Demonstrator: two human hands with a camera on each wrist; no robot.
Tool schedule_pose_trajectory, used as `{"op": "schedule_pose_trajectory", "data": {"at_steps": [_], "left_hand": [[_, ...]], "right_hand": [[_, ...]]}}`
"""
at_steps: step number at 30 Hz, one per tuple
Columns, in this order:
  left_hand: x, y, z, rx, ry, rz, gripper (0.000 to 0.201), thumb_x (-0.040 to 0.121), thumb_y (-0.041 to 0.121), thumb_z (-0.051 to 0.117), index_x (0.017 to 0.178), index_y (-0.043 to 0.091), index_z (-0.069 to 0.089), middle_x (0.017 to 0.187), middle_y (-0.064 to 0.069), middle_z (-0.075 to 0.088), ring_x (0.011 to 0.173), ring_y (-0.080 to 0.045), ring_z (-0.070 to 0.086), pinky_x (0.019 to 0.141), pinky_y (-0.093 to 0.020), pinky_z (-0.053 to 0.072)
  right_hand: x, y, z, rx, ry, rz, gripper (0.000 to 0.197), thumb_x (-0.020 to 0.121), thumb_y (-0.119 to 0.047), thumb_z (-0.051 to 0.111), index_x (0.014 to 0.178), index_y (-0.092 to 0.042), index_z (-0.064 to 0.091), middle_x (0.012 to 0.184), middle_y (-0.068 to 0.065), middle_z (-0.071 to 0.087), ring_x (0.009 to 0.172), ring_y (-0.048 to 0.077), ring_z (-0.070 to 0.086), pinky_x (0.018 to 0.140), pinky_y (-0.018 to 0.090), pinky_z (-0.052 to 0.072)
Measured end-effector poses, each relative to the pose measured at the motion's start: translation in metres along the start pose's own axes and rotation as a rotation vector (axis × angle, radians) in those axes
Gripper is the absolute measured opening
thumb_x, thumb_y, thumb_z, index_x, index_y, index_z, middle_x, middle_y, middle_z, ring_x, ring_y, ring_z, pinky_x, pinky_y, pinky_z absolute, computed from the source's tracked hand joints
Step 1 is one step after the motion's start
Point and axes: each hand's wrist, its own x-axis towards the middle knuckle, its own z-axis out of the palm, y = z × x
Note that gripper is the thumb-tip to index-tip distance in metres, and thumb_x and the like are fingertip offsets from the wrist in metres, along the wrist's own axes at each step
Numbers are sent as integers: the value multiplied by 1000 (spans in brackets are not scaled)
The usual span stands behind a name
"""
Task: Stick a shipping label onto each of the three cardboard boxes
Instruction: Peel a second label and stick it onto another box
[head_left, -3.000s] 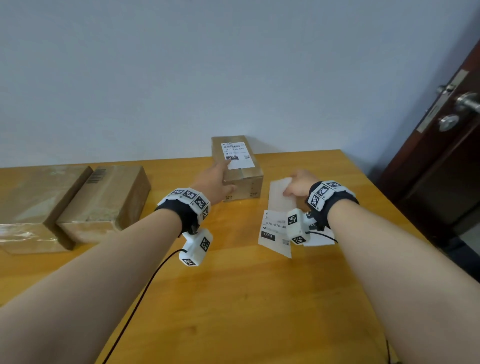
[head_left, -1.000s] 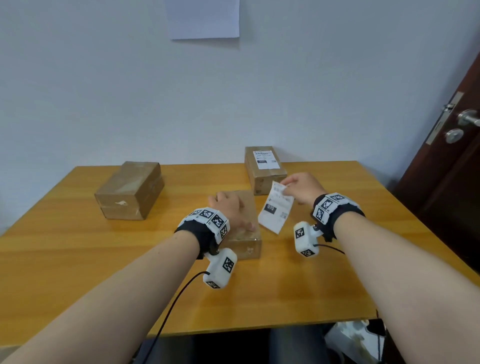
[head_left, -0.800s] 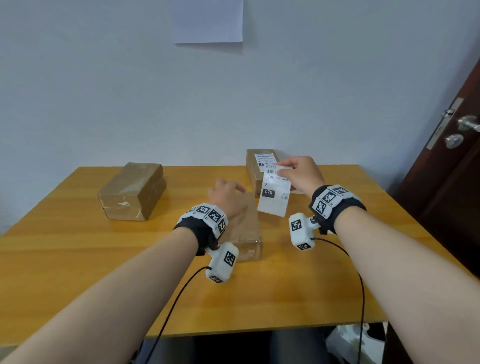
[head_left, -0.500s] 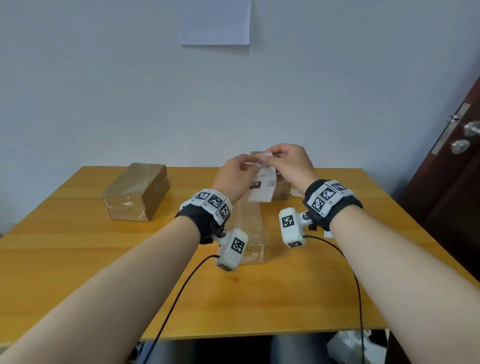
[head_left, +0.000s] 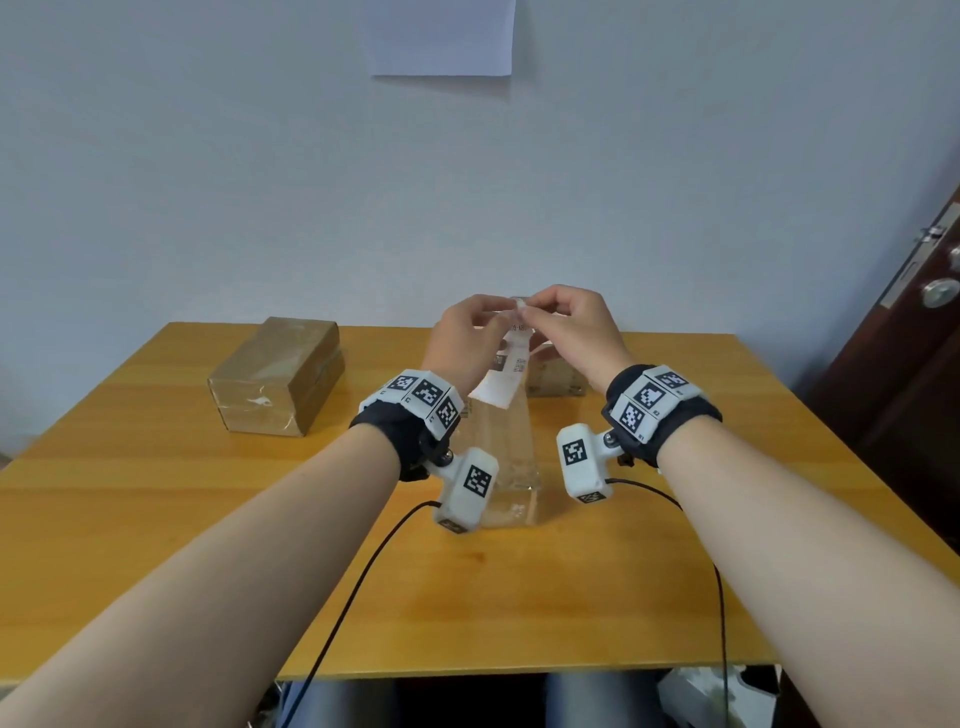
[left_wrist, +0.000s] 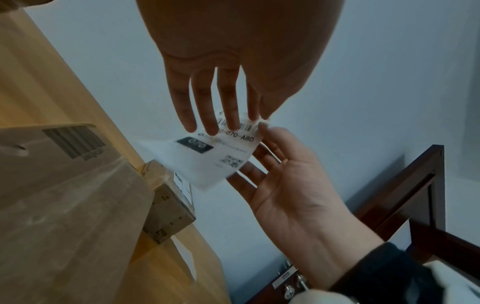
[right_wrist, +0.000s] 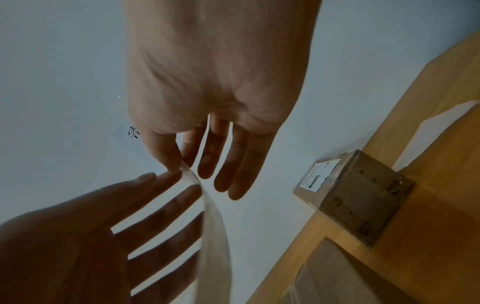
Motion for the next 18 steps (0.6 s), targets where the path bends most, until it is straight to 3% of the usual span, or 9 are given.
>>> {"op": "schedule_pose_trajectory", "data": {"at_steps": [3,7,13,18], "left_hand": [[2,2,-1,-44,10,-30,13,100,23,59,102,21,71,97,0,76,85,-19,76,79,-42,64],[3,2,-5,-72,-2,-69,19,100,25,60,103,12,73,94,-1,77,84,-18,77,78,-41,65],[4,-2,-7,-64,8,-83,19,101,23,58,101,10,72,94,-5,78,77,-19,78,76,-42,63],[5,-6,-11,-68,5,-108,16,99,23,62,101,12,74,92,-2,79,80,-19,78,80,-42,63]], "right_hand": [[1,1,3,22,-39,-18,18,92,-21,80,99,-6,73,97,14,72,73,23,73,65,41,66],[3,2,5,-51,-64,-63,15,91,-19,80,98,-8,73,97,12,72,75,21,73,67,41,66],[6,8,9,-98,-74,-79,8,89,-23,80,90,-19,74,96,11,73,83,30,74,68,43,66],[9,12,12,-82,-80,-79,11,90,-18,81,95,-15,72,96,13,72,85,32,73,70,49,66]]}}
